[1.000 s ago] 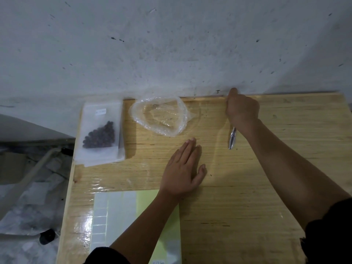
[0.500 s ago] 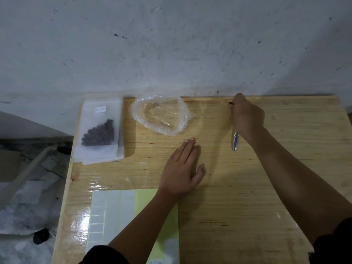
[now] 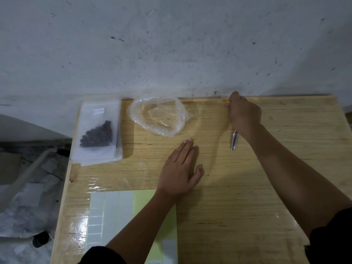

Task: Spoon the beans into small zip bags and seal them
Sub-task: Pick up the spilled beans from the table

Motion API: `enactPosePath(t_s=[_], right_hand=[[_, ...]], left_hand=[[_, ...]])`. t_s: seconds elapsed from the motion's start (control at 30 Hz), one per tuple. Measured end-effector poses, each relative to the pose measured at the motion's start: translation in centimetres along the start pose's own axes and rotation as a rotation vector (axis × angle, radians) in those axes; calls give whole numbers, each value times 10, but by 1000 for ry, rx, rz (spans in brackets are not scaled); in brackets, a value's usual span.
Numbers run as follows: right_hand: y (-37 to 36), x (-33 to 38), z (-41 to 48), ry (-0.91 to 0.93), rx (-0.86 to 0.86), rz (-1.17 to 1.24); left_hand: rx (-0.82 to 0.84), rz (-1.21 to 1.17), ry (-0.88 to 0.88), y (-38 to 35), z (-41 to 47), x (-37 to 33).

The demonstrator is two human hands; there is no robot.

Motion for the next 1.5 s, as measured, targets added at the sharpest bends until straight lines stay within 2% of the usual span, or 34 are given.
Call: enactPosePath(t_s=[0.37,0.57,1.1,1.23,1.5], right_hand=[[-8,8,1,20,20,-121],[-17,32,-18,74,181,-199],[-24,51,-40,123,91,-211],[-26,48,-38,106,101,-151],[-19,43,-43,102,-9,38]], left_hand=[[-11,6,-2,-2,0,2],[-40,-6,-20,0,-1,0],[-56,-29,-52,0,-2,-1],[-54,-25,-56,-1,-3,0],[-54,-27,-62,-3,-3,1]])
Point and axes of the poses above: each hand's wrist, its own z-axis towards the middle knuckle, its own y-axis out of the back of the hand, x = y × z, the point moved 10 cm from there along z, towards the middle knuckle, and after that the axes turned 7 degrees about -z, right-handed, at the moved point
